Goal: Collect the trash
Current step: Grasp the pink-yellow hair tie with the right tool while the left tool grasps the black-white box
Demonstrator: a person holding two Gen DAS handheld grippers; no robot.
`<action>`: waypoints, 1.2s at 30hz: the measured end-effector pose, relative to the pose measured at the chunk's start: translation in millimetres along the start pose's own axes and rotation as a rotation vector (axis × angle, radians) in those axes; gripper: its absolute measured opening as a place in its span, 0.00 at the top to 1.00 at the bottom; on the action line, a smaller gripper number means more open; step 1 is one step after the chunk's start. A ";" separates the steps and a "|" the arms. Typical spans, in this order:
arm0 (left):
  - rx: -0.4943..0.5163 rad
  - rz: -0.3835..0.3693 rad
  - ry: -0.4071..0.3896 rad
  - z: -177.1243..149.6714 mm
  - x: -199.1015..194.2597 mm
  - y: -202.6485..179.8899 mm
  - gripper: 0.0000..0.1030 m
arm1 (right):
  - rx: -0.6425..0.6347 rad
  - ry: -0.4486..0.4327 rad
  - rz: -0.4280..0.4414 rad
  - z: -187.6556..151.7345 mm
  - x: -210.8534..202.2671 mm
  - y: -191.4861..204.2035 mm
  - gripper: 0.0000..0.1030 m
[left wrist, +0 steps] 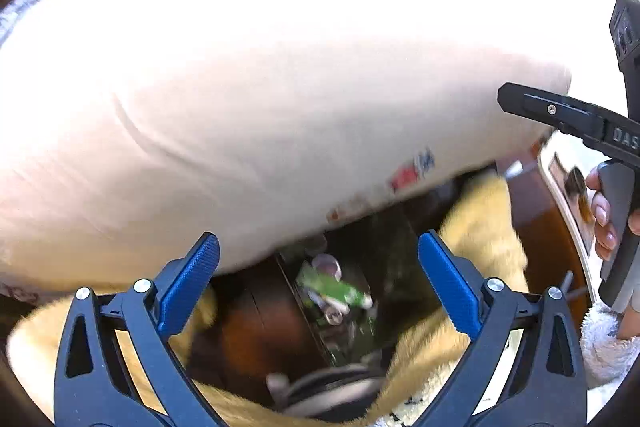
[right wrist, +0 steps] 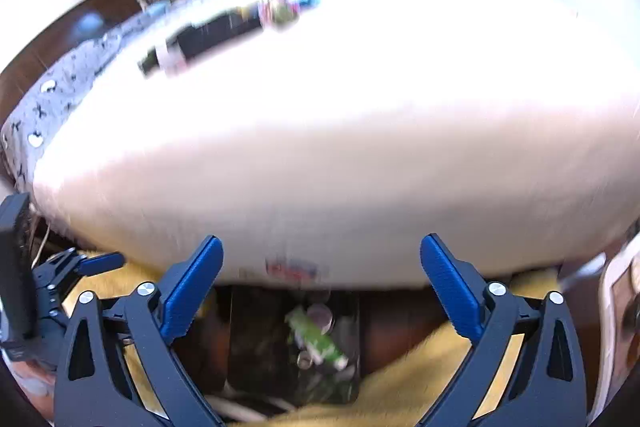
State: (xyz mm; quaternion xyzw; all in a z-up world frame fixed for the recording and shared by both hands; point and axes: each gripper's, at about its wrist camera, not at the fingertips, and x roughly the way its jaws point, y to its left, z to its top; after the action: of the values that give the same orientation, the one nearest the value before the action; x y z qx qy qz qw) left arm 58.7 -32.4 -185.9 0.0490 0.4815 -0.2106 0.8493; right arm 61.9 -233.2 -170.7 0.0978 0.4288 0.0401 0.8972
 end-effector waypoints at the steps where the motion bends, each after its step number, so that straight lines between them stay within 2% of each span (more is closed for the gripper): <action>1: 0.002 0.009 -0.023 6.4 -5.5 1.4 0.08 | -0.012 -0.028 -0.009 10.9 -3.7 1.3 0.04; 7: -0.001 0.081 -0.115 49.9 -24.2 21.5 0.08 | -0.082 -0.128 -0.056 65.6 3.3 13.1 0.04; 13: -0.024 0.080 -0.143 89.3 -18.6 34.8 0.08 | -0.128 -0.110 -0.079 102.3 34.0 26.3 0.06; 14: -0.023 0.084 -0.153 94.3 -18.4 36.0 0.08 | -0.133 -0.109 -0.078 109.6 38.4 28.1 0.08; 16: -0.024 0.089 -0.177 107.1 -15.5 38.5 0.08 | -0.139 -0.099 -0.066 123.8 49.5 31.1 0.21; 18: -0.028 0.101 -0.201 119.2 -13.7 41.6 0.08 | -0.135 -0.100 -0.059 135.6 58.7 35.6 0.27; 23: 0.021 0.126 -0.237 153.8 -3.2 40.0 0.09 | -0.146 -0.077 -0.069 160.7 82.7 42.8 0.35; 26: 0.066 0.134 -0.233 169.3 11.8 35.4 0.11 | -0.154 -0.034 -0.089 170.8 102.1 40.5 0.38; 29: 0.100 0.132 -0.226 180.6 25.0 32.7 0.13 | -0.156 -0.029 -0.085 177.9 114.1 35.7 0.47; 30: 0.108 0.134 -0.224 184.9 30.3 32.1 0.13 | -0.160 -0.028 -0.082 179.3 115.7 34.4 0.58; 31: 0.110 0.134 -0.221 189.5 35.0 32.3 0.13 | -0.162 -0.028 -0.074 181.5 116.0 33.4 0.73; 36: 0.099 0.122 -0.204 212.9 57.5 34.4 0.23 | -0.154 -0.022 -0.048 182.1 113.6 25.4 0.74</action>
State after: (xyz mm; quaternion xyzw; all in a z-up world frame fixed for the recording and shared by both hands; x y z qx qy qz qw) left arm 268.1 -80.0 -125.1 0.0987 0.3779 -0.1860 0.9016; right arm 275.2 -216.4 -140.2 0.0187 0.4166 0.0505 0.9075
